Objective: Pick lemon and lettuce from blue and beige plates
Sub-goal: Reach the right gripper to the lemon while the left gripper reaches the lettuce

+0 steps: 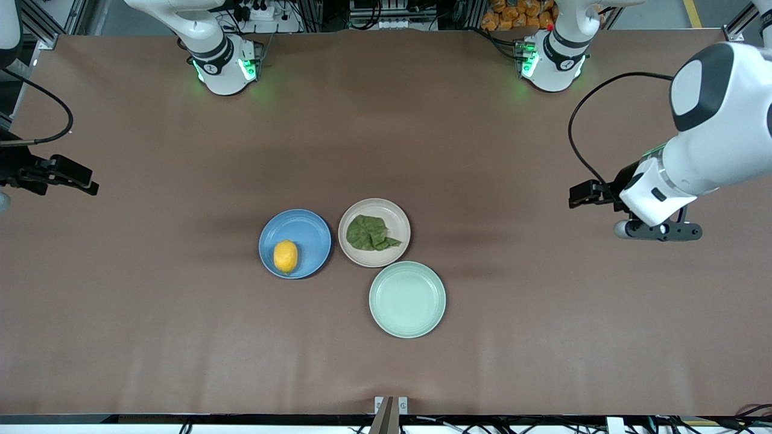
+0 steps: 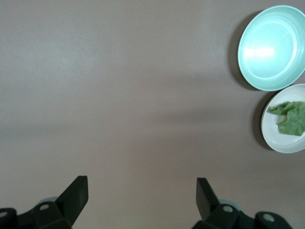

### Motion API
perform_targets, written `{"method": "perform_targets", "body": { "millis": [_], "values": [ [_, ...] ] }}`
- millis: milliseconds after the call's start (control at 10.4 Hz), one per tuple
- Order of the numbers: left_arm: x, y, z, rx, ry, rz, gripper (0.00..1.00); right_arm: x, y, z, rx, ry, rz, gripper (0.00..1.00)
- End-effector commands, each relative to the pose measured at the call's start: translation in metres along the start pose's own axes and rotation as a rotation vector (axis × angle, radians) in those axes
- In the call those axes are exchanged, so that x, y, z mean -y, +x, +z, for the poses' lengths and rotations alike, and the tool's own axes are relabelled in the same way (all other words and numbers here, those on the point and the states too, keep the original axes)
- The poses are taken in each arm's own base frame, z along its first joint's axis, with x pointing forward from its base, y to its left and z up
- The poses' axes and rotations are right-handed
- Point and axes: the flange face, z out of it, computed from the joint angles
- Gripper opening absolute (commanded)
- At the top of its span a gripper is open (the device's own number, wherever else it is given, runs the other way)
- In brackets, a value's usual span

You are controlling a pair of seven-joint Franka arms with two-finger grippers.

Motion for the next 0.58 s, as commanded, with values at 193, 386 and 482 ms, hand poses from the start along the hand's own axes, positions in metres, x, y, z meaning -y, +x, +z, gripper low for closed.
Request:
{"method": "perform_targets", "body": {
  "millis": [193, 386, 482],
  "values": [
    [-0.055, 0.014, 0.042, -0.022, -0.026, -0.095, 1.0, 0.037, 0.008, 0.019, 0.03, 0.007, -0.055, 1.0],
    [-0.074, 0.016, 0.057, -0.025, -0.026, -0.123, 1.0, 0.056, 0.016, 0.039, 0.054, -0.002, -0.084, 1.0],
    [-0.08, 0.021, 0.068, -0.033, -0.03, -0.176, 1.0, 0.062, 0.023, 0.057, 0.079, 0.002, -0.089, 1.0]
  ]
}}
